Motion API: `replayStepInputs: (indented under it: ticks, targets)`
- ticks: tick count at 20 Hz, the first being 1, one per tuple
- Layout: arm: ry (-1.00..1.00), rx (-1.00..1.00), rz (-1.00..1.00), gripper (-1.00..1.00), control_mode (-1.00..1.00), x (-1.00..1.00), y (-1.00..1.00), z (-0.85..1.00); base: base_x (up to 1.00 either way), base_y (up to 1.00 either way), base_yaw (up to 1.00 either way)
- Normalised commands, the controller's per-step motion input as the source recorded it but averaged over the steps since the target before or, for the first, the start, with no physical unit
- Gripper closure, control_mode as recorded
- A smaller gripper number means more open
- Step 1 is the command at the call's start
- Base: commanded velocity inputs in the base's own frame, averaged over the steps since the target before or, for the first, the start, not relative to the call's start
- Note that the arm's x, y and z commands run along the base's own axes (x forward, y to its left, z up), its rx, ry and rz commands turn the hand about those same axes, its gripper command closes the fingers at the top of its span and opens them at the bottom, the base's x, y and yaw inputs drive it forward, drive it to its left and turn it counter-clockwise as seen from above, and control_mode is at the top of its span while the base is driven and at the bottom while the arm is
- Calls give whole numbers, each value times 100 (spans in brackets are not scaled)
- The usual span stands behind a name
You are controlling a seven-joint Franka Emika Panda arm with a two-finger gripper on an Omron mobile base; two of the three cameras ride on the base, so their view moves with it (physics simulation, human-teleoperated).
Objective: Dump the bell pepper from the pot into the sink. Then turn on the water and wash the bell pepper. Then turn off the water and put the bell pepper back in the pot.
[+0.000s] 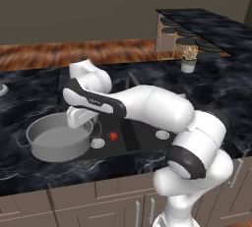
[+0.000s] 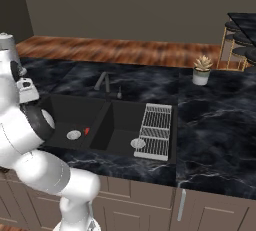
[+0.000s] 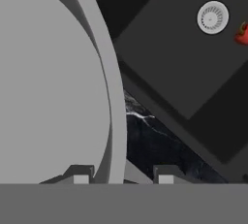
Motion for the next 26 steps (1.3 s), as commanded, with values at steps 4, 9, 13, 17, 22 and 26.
replayStepInputs:
  ticks: [4,9,13,17,22,26]
  targets:
    - [7,0,10,100,-100,19,42,-18,0,0,0]
    - [1,0,9,100,-100,3,43,-22,0,0,0]
    - [0,0,6,100,-100,0,41,-24,0,0,0]
    - [0,0,4,100,-100,0,40,-19,0,0,0]
    - [0,0,3,100,-100,2,34,-24,0,0,0]
    - [0,0,2,100,-100,7,26,-26,0,0,0]
